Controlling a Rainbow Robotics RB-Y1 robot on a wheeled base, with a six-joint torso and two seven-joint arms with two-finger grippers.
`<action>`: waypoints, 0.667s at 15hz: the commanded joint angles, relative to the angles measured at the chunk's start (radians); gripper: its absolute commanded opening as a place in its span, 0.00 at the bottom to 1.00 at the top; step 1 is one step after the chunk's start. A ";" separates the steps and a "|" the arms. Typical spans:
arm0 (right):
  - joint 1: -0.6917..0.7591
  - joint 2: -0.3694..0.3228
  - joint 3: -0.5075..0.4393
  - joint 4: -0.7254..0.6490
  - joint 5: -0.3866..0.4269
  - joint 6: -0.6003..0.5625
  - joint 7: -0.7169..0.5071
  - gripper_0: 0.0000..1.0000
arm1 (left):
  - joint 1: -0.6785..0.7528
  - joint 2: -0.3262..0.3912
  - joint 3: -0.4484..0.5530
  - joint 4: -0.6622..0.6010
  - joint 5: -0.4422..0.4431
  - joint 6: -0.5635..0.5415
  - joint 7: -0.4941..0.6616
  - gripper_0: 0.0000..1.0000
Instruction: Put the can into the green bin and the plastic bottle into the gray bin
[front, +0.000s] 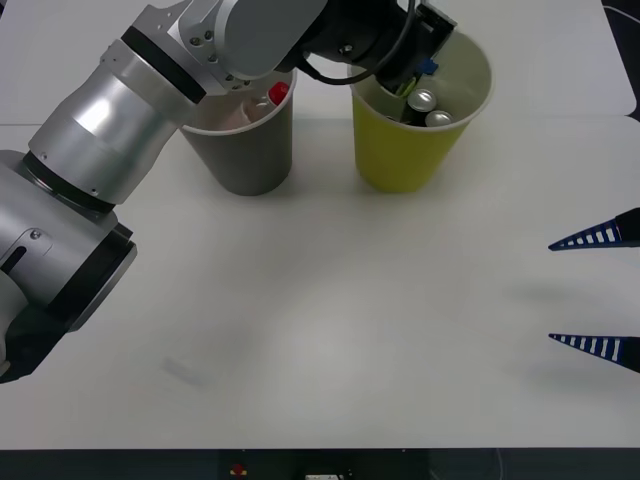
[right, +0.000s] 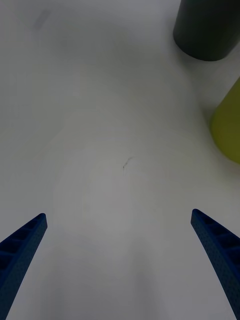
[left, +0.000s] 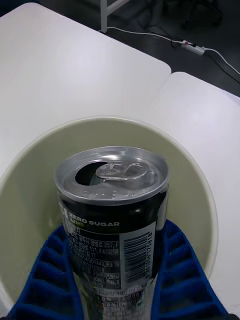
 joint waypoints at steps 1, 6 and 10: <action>0.000 0.000 0.000 0.000 0.000 0.000 0.000 1.00 | -0.001 0.001 0.000 0.000 0.000 -0.012 -0.039 1.00; 0.000 0.000 0.000 0.000 0.000 0.000 0.000 1.00 | 0.050 0.011 0.058 -0.094 0.029 -0.012 -0.112 1.00; 0.000 0.000 0.000 0.000 0.000 0.000 0.000 1.00 | 0.213 0.106 0.130 -0.319 0.187 -0.012 -0.189 1.00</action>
